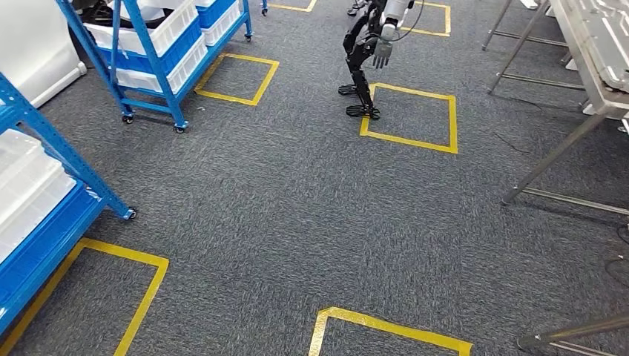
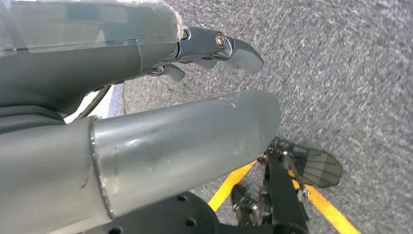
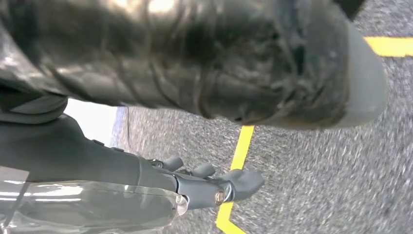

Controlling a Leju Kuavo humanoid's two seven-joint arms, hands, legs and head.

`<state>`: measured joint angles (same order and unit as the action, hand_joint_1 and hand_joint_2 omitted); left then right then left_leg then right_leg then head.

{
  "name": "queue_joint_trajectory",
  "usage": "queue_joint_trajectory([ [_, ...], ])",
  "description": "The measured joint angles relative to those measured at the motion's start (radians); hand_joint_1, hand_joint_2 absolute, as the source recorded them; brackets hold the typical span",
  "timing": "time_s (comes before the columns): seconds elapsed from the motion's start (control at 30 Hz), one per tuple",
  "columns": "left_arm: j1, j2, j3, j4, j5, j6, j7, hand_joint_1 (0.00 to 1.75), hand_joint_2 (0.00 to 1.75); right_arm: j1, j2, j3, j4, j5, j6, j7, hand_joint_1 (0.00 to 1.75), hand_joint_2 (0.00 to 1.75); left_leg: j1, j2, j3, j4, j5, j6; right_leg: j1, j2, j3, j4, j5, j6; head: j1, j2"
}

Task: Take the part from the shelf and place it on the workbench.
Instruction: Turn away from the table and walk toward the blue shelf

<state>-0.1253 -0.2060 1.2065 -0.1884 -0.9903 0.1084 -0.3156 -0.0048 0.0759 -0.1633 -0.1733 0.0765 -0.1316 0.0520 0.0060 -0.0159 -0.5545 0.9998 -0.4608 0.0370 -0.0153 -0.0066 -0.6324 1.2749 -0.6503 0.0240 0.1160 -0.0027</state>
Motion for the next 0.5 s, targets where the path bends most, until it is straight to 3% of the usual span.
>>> queue_joint_trajectory([
  [0.03, 0.000, 0.000, -0.001, 0.000, 0.000, 0.001, 0.001, 0.00, 0.00, 0.000, 0.000, 0.000, 0.000, 0.000, 0.000, 0.001, 0.00, 0.00, -0.002, -0.014, 0.001, 0.001, 0.000, 0.000, 0.000, 0.003, -0.012, 0.014, 0.010, -0.002, 0.000, 0.000],
  [0.07, 0.000, 0.000, -0.001, 0.000, 0.000, 0.003, 0.003, 0.00, 0.00, 0.000, 0.000, 0.000, 0.000, 0.000, -0.001, 0.002, 0.00, 0.00, -0.003, -0.030, 0.002, 0.003, -0.001, 0.000, 0.001, 0.006, -0.004, -0.014, 0.041, -0.005, 0.000, 0.000],
  [0.1, 0.000, 0.000, -0.001, 0.000, 0.000, 0.005, 0.004, 0.00, 0.00, 0.000, 0.000, 0.000, 0.001, 0.000, -0.002, 0.006, 0.00, 0.00, -0.003, -0.045, 0.003, 0.005, -0.002, 0.000, 0.001, 0.015, 0.018, -0.073, 0.084, -0.009, 0.000, 0.000],
  [0.17, -0.003, -0.002, -0.002, 0.000, -0.001, 0.008, 0.007, 0.00, 0.00, 0.002, 0.000, 0.000, 0.002, 0.000, -0.003, 0.014, 0.00, 0.00, -0.004, -0.071, 0.001, 0.010, -0.003, -0.005, 0.002, 0.057, 0.067, -0.198, 0.142, -0.018, 0.000, 0.000],
  [0.23, -0.005, -0.003, -0.002, 0.001, -0.002, 0.011, 0.008, 0.00, 0.00, 0.000, 0.001, 0.000, 0.003, 0.000, -0.003, 0.018, 0.00, 0.00, -0.002, -0.090, -0.006, 0.011, -0.001, -0.016, 0.004, 0.082, 0.084, -0.247, 0.150, -0.023, 0.000, 0.000],
  [0.3, -0.005, -0.003, -0.003, 0.001, -0.004, 0.013, 0.009, 0.00, 0.00, -0.006, 0.003, 0.000, 0.003, 0.000, -0.003, 0.018, 0.00, 0.00, 0.001, -0.103, -0.012, 0.009, 0.002, -0.028, 0.004, 0.066, 0.088, -0.255, 0.153, -0.029, 0.000, 0.000],
  [0.33, -0.004, -0.003, -0.003, 0.001, -0.006, 0.013, 0.009, 0.00, 0.00, -0.008, 0.005, 0.000, 0.003, 0.000, -0.003, 0.018, 0.00, 0.00, 0.001, -0.091, -0.016, 0.015, -0.003, -0.033, 0.002, 0.055, 0.092, -0.261, 0.156, -0.034, 0.000, 0.000],
  [0.4, -0.004, -0.003, -0.003, 0.001, -0.008, 0.013, 0.009, 0.00, 0.00, -0.006, 0.008, 0.000, 0.003, 0.000, -0.003, 0.018, 0.00, 0.00, -0.001, -0.040, -0.045, 0.078, -0.046, -0.039, -0.002, 0.027, 0.098, -0.273, 0.161, -0.046, -0.001, 0.000],
  [0.43, -0.005, -0.003, -0.003, 0.001, -0.008, 0.013, 0.010, 0.00, 0.00, -0.003, 0.008, 0.000, 0.003, 0.000, -0.003, 0.018, 0.00, 0.00, 0.000, -0.014, -0.074, 0.138, -0.081, -0.042, 0.000, 0.011, 0.099, -0.274, 0.161, -0.049, -0.001, 0.000],
  [0.5, -0.006, -0.003, -0.004, 0.002, -0.008, 0.013, 0.010, 0.00, 0.00, 0.001, 0.008, 0.000, 0.004, 0.000, -0.003, 0.018, 0.00, 0.00, 0.004, 0.002, -0.134, 0.263, -0.134, -0.049, 0.003, -0.019, 0.098, -0.273, 0.159, -0.052, -0.001, 0.000],
])
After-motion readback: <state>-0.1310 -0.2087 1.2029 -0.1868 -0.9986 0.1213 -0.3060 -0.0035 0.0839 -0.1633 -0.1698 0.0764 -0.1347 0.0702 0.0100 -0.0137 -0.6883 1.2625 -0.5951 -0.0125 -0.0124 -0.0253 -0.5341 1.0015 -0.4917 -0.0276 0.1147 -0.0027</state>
